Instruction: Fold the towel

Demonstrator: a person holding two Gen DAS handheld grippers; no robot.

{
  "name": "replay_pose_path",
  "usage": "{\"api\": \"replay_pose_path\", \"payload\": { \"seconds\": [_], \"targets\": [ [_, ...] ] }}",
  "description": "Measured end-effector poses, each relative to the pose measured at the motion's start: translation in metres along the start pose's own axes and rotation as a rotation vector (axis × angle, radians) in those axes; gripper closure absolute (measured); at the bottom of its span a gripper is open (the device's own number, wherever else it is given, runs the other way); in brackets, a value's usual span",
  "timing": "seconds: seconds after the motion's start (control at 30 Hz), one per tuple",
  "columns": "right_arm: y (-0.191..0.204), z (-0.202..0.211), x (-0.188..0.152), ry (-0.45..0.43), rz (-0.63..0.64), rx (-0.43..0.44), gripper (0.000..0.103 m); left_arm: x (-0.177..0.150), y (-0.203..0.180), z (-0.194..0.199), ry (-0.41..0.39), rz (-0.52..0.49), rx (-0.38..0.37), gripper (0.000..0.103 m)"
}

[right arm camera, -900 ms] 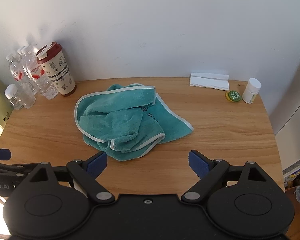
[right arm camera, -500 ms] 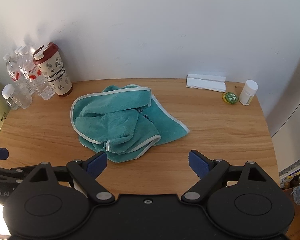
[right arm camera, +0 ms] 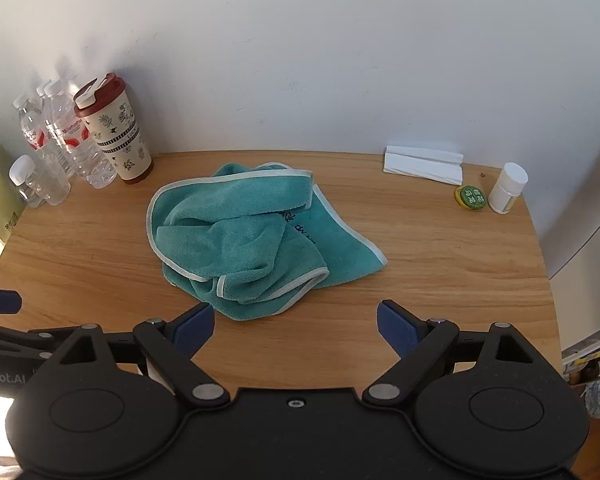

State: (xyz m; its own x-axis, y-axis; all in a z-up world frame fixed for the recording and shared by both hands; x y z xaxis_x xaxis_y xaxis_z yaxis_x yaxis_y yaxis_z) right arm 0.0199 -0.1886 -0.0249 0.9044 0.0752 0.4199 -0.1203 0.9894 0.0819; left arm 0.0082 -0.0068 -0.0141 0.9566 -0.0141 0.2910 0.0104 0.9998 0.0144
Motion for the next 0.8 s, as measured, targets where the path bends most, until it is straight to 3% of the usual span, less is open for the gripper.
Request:
{"api": "replay_pose_path", "payload": {
  "seconds": [0.8],
  "targets": [
    [0.001, -0.008, 0.012, 0.032, 0.0, 0.001, 0.011, 0.01, 0.01, -0.006, 0.02, 0.03, 0.0, 0.001]
  ]
}}
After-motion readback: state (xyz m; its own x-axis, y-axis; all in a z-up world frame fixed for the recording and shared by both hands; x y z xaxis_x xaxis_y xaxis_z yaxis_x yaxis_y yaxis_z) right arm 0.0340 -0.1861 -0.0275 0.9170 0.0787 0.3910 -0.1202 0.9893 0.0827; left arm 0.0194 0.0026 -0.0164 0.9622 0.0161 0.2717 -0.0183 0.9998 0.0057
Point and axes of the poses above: each gripper's, at about its wrist camera, not at the fingertips, and z roughly against the way its jaws point, y to its left, x to its top, the point moved 1 cm from there along -z, roughly the way its jaws point, and after that the axes turned 6 degrees about y, right-handed, at the moved point
